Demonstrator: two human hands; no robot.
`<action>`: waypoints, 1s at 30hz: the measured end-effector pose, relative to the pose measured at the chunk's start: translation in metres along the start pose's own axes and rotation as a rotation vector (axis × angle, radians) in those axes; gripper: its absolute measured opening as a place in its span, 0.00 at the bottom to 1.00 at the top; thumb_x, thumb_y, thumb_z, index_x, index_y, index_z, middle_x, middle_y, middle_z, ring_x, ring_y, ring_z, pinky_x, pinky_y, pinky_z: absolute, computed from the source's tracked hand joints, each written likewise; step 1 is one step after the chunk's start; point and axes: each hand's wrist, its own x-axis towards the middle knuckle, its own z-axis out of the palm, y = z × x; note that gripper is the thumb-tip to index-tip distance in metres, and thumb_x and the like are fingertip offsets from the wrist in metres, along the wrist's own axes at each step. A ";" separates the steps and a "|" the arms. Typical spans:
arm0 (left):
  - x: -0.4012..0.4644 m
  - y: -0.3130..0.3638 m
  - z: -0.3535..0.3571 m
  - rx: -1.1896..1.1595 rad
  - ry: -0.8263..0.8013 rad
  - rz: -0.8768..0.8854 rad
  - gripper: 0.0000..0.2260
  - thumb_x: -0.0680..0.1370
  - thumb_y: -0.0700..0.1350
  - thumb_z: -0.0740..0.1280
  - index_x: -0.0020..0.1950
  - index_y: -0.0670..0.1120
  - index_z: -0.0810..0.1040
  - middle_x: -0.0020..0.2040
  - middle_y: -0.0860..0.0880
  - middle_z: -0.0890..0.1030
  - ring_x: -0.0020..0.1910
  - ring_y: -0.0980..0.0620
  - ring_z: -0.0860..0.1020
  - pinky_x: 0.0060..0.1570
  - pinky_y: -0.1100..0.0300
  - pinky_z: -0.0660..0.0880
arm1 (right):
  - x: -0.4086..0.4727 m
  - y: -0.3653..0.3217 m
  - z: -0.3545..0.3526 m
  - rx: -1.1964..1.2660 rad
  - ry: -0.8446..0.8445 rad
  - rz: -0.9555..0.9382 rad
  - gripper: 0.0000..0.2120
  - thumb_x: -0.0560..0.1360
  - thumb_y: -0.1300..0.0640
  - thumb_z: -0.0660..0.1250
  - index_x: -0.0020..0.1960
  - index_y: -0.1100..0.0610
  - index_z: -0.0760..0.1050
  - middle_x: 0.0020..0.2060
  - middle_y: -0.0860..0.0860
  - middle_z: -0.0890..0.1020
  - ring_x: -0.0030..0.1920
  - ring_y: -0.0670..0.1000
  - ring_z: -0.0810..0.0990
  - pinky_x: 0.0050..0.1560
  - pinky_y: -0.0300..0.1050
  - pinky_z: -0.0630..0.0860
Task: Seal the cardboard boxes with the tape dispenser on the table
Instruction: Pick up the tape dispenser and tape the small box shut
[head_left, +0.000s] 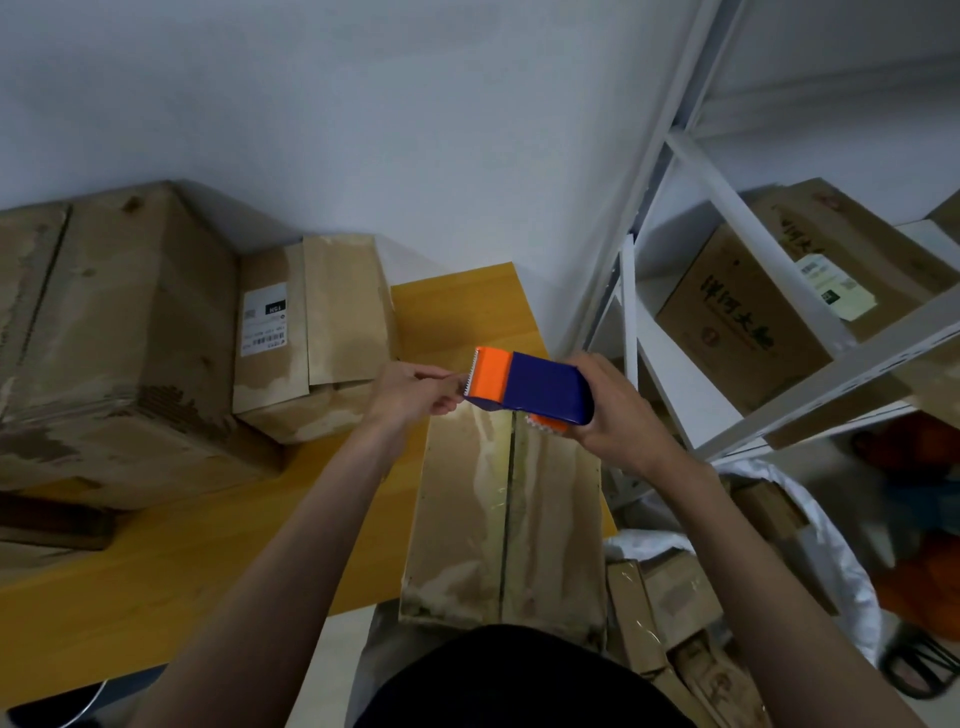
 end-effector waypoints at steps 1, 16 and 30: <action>0.003 -0.002 -0.006 -0.012 -0.014 -0.007 0.06 0.73 0.42 0.77 0.49 0.44 0.85 0.41 0.48 0.86 0.43 0.53 0.83 0.44 0.62 0.81 | -0.001 0.002 -0.003 0.009 0.001 0.011 0.28 0.71 0.45 0.78 0.64 0.49 0.68 0.56 0.43 0.73 0.54 0.42 0.76 0.52 0.41 0.78; 0.068 -0.055 -0.009 0.048 0.152 0.029 0.07 0.73 0.43 0.77 0.48 0.41 0.87 0.40 0.43 0.86 0.40 0.45 0.84 0.49 0.49 0.83 | 0.029 0.030 0.024 -0.206 -0.013 0.127 0.28 0.68 0.51 0.81 0.62 0.55 0.71 0.54 0.52 0.74 0.53 0.49 0.71 0.52 0.46 0.74; 0.097 -0.063 0.001 0.213 0.150 0.078 0.05 0.73 0.46 0.78 0.37 0.49 0.86 0.33 0.48 0.85 0.38 0.47 0.84 0.47 0.48 0.83 | 0.055 0.032 0.034 -0.388 -0.009 0.188 0.27 0.69 0.58 0.78 0.64 0.55 0.71 0.56 0.55 0.73 0.55 0.54 0.71 0.52 0.47 0.72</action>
